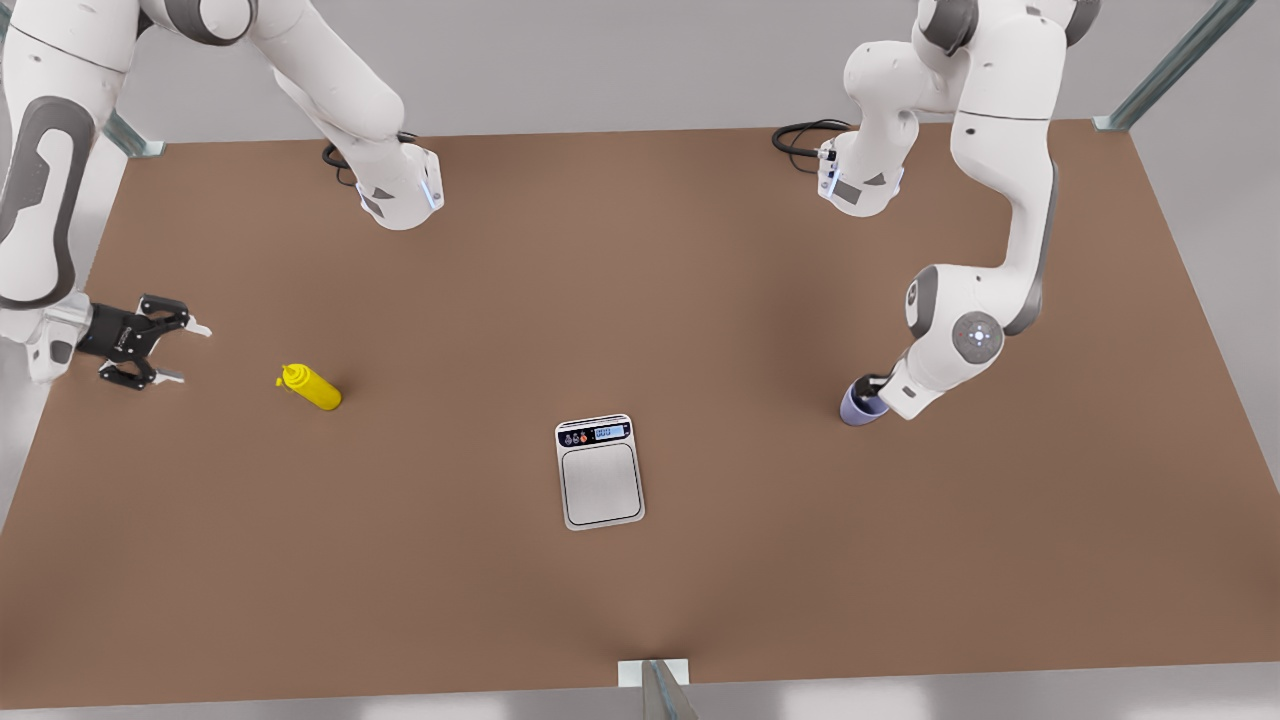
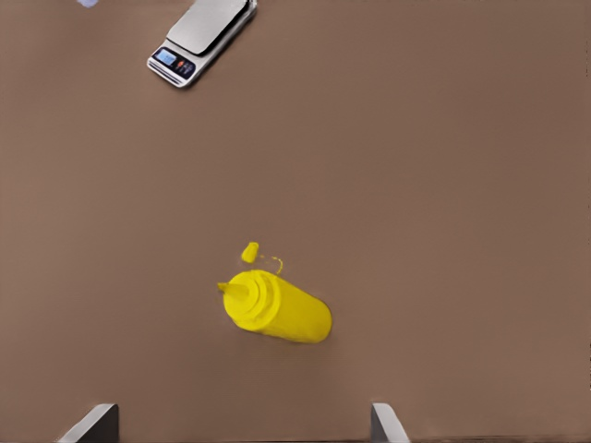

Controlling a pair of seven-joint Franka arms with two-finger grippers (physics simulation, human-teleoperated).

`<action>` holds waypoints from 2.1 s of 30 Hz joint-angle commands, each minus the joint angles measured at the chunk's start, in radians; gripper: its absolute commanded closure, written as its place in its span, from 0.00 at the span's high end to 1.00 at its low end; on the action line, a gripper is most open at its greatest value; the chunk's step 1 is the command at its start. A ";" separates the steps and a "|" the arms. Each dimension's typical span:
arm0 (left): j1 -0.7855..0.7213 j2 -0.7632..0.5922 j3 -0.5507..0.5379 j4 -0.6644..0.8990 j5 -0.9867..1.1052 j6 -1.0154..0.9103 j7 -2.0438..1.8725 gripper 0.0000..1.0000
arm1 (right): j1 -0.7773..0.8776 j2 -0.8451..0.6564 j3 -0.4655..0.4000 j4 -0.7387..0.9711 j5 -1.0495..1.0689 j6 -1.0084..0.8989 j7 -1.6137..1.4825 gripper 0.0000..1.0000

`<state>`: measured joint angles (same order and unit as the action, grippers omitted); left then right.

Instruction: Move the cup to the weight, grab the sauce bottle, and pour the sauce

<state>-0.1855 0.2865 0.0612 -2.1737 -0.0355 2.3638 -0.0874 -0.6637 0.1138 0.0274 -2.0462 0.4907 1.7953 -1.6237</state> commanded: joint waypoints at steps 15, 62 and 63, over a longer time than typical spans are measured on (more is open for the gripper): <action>-0.015 0.059 0.003 -0.026 0.002 0.066 -0.015 0.37 | -0.145 0.175 0.005 -0.307 0.506 0.283 -0.755 1.00; -0.463 0.643 -0.106 1.126 -0.101 -0.235 -1.012 0.21 | 0.023 0.363 0.055 -0.207 0.571 0.251 -0.869 1.00; -0.471 0.671 -0.106 1.163 -0.101 -0.230 -1.017 0.21 | 0.023 0.366 0.060 -0.207 0.571 0.251 -0.869 1.00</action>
<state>-0.6623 0.9755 -0.0461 -0.9891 -0.1136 2.1397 -1.1137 -0.6412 0.4815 0.0874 -2.2534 1.0615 2.0463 -2.4927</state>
